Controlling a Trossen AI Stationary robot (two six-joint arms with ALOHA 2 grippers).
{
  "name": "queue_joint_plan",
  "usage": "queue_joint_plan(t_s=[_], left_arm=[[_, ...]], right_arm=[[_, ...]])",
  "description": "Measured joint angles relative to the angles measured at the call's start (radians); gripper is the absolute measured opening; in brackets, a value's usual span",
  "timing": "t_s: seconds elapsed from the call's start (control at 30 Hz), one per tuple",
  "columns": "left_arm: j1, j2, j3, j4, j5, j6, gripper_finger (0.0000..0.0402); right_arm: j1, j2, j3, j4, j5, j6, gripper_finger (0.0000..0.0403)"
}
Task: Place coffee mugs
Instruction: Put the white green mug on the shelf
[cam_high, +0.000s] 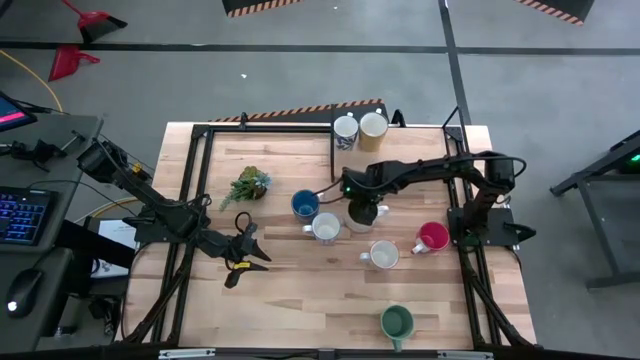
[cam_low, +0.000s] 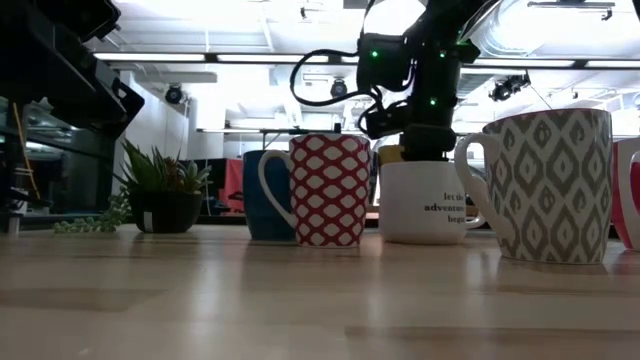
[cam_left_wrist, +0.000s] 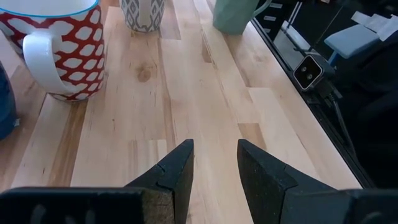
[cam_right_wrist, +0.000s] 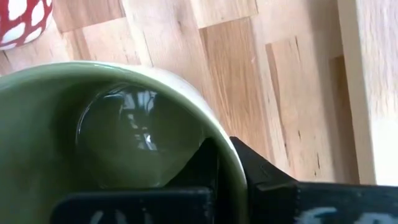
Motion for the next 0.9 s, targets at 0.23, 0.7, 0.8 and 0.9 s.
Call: queue_joint_plan(t_s=[0.23,0.7,0.8,0.9], left_arm=[[0.0,0.0,0.0,0.0,0.0,0.011,0.0113],[0.0,0.0,0.0,-0.001,-0.003,0.025,0.0113],[0.0,0.0,0.0,-0.001,-0.003,0.025,0.0113],[0.0,0.0,0.0,-0.001,-0.003,0.025,0.0113]], right_arm=[[-0.006,-0.021,0.031,-0.037,-0.005,0.036,0.0002],[-0.107,-0.026,0.298,-0.249,0.045,0.115,0.0001],[-0.156,-0.026,0.322,-0.249,0.044,0.144,0.0],[-0.198,-0.026,0.328,-0.247,0.038,0.167,0.0]])
